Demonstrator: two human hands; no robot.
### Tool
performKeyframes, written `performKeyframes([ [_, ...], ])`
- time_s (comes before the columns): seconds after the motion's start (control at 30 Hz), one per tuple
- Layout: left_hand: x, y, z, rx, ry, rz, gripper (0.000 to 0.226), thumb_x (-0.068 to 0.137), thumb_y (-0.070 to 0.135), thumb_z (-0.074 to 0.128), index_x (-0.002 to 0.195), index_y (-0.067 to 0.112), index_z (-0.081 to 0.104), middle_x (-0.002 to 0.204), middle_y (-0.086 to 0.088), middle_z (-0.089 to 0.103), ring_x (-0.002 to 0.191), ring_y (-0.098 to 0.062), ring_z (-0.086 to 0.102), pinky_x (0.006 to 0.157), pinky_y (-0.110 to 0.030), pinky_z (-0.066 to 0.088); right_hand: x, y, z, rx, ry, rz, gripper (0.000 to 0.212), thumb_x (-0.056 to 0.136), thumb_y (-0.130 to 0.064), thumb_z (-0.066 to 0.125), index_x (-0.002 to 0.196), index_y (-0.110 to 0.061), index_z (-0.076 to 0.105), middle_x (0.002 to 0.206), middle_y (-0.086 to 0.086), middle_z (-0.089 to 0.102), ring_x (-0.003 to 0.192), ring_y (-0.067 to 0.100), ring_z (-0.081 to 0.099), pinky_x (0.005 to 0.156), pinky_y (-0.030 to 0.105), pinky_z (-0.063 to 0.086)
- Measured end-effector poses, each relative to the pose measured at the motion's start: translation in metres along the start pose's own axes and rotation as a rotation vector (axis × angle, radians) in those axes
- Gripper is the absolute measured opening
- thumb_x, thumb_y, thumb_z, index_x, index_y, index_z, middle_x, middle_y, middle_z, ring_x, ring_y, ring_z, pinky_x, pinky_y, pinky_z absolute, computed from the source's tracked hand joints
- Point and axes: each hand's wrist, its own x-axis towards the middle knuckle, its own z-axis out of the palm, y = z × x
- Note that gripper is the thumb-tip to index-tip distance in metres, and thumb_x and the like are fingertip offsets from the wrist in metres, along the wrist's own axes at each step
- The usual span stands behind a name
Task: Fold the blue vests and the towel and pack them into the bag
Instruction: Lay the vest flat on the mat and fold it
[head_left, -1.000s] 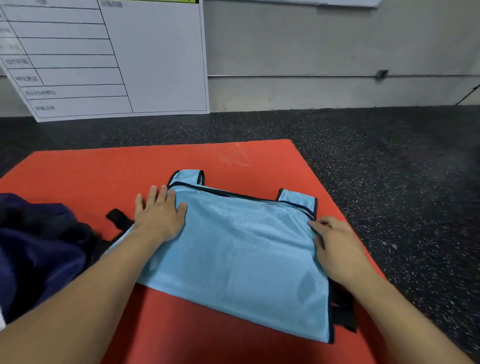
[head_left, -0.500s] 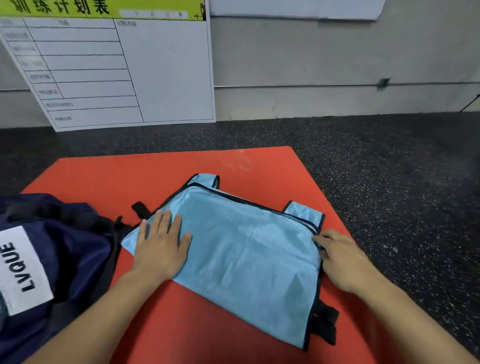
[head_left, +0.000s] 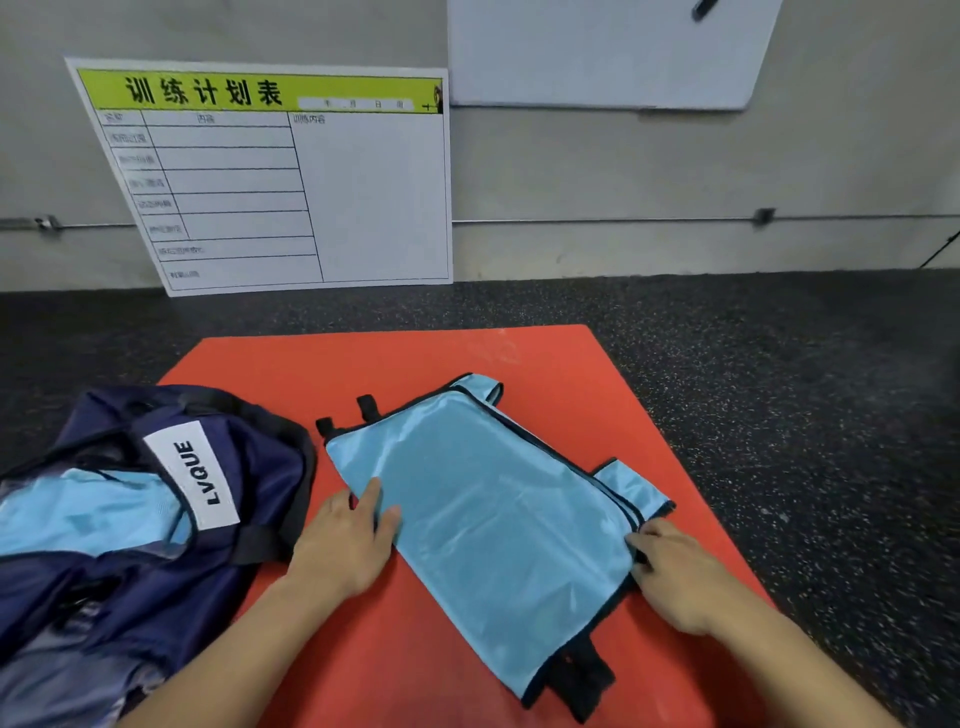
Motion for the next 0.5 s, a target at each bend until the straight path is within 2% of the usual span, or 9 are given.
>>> performKeyframes([
  [0.2, 0.007, -0.004, -0.002, -0.046, -0.018, 0.002, 0.064, 0.105, 0.053, 0.026, 0.157, 0.017, 0.027, 0.157, -0.015, 0.034, 0.148, -0.027, 0.027, 0.12, -0.038, 0.026, -0.031, -0.01, -0.016, 0.04, -0.173, -0.119, 0.033, 0.105, -0.036, 0.045, 0.13, -0.019, 0.06, 0.132, -0.005, 0.049, 0.125, 0.014, 0.051, 0.105, 0.029, 0.038],
  [0.27, 0.011, -0.003, -0.002, -0.039, -0.027, -0.009, 0.065, 0.106, 0.052, 0.024, 0.16, 0.016, 0.022, 0.165, -0.015, 0.022, 0.154, -0.027, 0.015, 0.124, -0.038, 0.017, -0.027, -0.012, -0.018, 0.059, -0.121, -0.153, 0.034, 0.101, -0.044, 0.047, 0.119, -0.02, 0.061, 0.118, -0.005, 0.055, 0.115, 0.016, 0.055, 0.101, 0.031, 0.041],
  [0.33, 0.019, -0.003, -0.002, -0.029, -0.03, -0.03, 0.067, 0.106, 0.053, 0.023, 0.161, 0.015, 0.018, 0.168, -0.015, 0.012, 0.156, -0.028, 0.007, 0.126, -0.039, 0.011, -0.017, -0.014, -0.015, 0.126, 0.046, -0.172, 0.036, 0.095, -0.055, 0.046, 0.119, -0.033, 0.062, 0.112, -0.01, 0.056, 0.111, 0.014, 0.055, 0.098, 0.029, 0.042],
  [0.4, 0.029, -0.006, 0.0, -0.022, -0.012, -0.054, 0.068, 0.105, 0.055, 0.023, 0.161, 0.016, 0.017, 0.168, -0.016, 0.012, 0.156, -0.03, 0.006, 0.126, -0.042, 0.012, -0.003, -0.021, -0.009, 0.148, 0.149, -0.189, 0.053, 0.092, -0.061, 0.041, 0.141, -0.044, 0.052, 0.131, -0.014, 0.05, 0.124, 0.011, 0.047, 0.104, 0.023, 0.035],
  [0.5, 0.047, -0.011, 0.003, -0.013, 0.017, -0.067, 0.068, 0.105, 0.053, 0.023, 0.16, 0.014, 0.018, 0.167, -0.019, 0.014, 0.156, -0.032, 0.008, 0.126, -0.042, 0.012, 0.029, -0.033, 0.005, 0.115, 0.172, -0.213, 0.069, 0.089, -0.068, 0.032, 0.154, -0.043, 0.038, 0.161, -0.008, 0.032, 0.147, 0.014, 0.03, 0.119, 0.027, 0.024],
])
